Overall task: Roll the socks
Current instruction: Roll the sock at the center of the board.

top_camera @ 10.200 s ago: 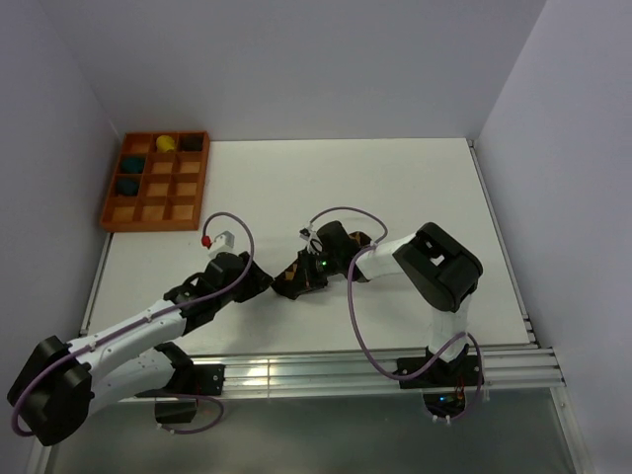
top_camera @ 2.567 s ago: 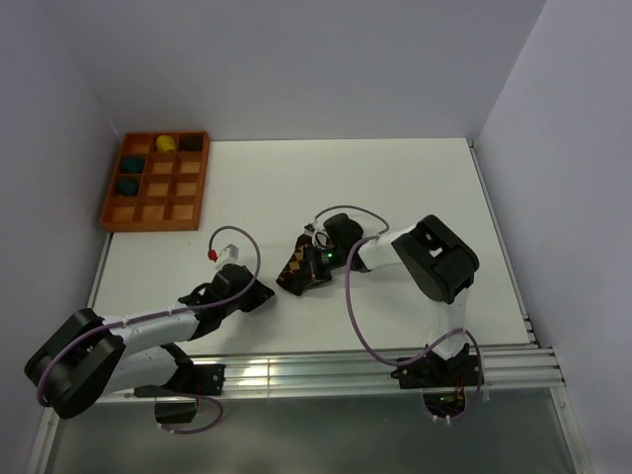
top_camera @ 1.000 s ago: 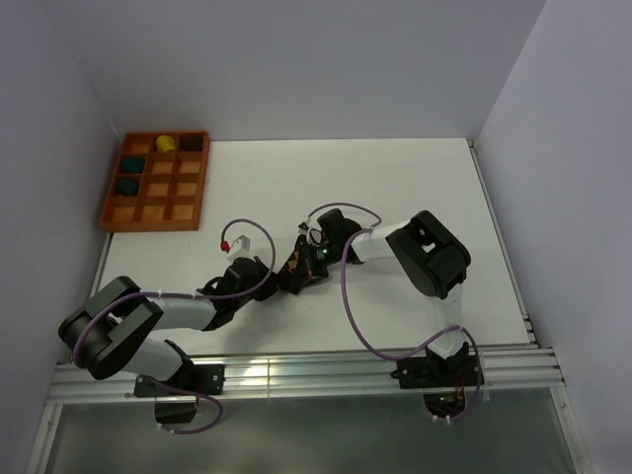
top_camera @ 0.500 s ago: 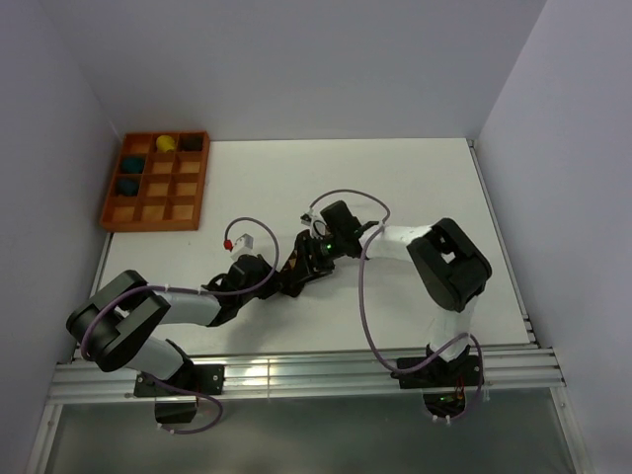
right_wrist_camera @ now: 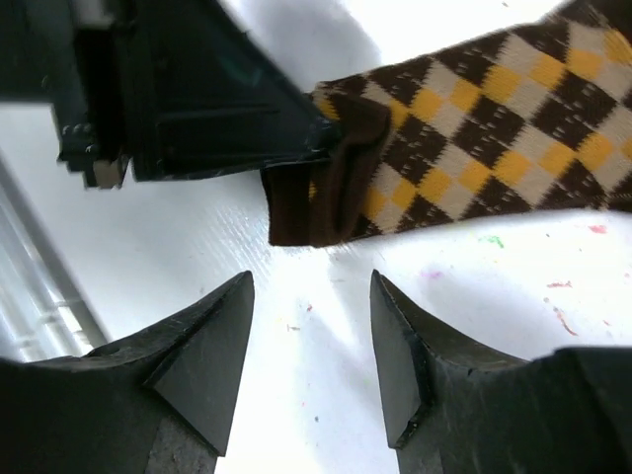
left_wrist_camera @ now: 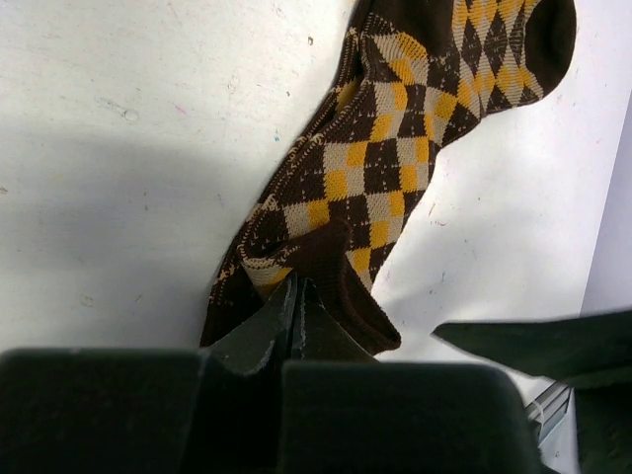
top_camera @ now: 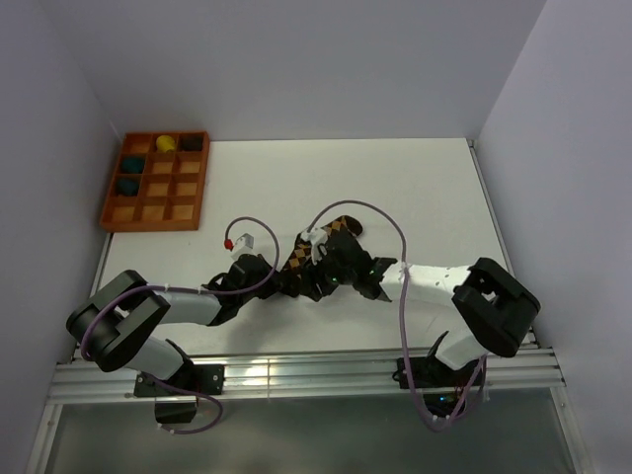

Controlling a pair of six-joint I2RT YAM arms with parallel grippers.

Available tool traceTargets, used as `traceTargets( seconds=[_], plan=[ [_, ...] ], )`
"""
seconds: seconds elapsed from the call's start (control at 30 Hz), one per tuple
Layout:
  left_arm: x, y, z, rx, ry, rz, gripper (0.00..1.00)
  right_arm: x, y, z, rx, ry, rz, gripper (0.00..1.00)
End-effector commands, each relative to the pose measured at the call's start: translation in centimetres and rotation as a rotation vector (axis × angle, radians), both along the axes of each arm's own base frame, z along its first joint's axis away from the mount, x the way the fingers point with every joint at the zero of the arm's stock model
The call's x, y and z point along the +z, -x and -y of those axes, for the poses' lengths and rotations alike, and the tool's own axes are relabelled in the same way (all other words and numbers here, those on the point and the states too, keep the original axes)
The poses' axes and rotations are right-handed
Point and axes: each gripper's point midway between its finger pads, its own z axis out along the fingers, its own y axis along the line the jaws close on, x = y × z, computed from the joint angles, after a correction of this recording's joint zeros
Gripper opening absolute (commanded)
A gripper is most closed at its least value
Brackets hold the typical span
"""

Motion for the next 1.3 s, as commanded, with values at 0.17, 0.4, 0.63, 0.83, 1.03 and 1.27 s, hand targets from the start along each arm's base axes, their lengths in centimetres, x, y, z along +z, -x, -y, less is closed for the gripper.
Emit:
traceTargets(
  seconds=[0.17,0.4,0.63,0.83,1.03,1.27],
  plan=[
    [-1.6,0.9,-0.5,-0.024,-0.061,-0.061,0.00,2.3,-0.4,-2.6,0.013,0.032,0.383,0.55],
    [-1.5,1.1,-0.3,-0.032,-0.056,-0.063,0.00,0.7,0.4,-3.9,0.054,0.094,0.431,0.55],
    [-1.5,1.1,-0.3,-0.035,-0.055,-0.066,0.00,-0.6,0.9,-4.9,0.083,0.133,0.432,0.54],
    [-1.5,1.2,-0.2,-0.041,-0.056,-0.070,0.00,-2.0,0.3,-4.7,0.061,0.187,0.439,0.52],
    [-1.6,1.3,-0.2,-0.047,-0.056,-0.074,0.00,-2.5,-0.4,-4.4,0.023,0.212,0.455,0.36],
    [-1.6,1.6,-0.6,-0.049,-0.070,-0.071,0.00,-0.9,-0.2,-4.5,-0.007,0.167,0.430,0.00]
  ],
)
